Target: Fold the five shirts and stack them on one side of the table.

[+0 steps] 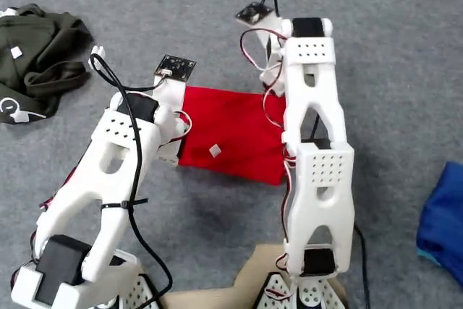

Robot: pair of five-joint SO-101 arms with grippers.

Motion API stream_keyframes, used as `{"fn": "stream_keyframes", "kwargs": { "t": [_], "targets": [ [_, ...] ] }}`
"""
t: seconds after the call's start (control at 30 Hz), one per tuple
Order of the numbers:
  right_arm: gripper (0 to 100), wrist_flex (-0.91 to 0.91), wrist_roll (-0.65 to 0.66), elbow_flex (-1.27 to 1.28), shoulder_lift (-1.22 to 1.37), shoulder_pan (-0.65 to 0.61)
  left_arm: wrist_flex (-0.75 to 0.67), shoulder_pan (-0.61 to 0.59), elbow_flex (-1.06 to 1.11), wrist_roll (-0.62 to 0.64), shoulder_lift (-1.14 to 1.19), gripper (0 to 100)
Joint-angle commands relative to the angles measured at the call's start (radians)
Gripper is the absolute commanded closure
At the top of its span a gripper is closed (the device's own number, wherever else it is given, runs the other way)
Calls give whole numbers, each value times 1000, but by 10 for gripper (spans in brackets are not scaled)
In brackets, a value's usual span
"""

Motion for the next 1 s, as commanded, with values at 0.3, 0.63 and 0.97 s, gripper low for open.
{"fn": "stream_keyframes", "kwargs": {
  "t": [0.3,0.63,0.97],
  "targets": [
    [990,107,0,10,-27,-117,-5,5,-9,-6,-48,981],
    [992,89,8,79,42,-162,-12,-11,-9,-41,-48,981],
    [993,107,6,252,-65,-170,-9,-126,-66,-97,-48,981]
  ]
}}
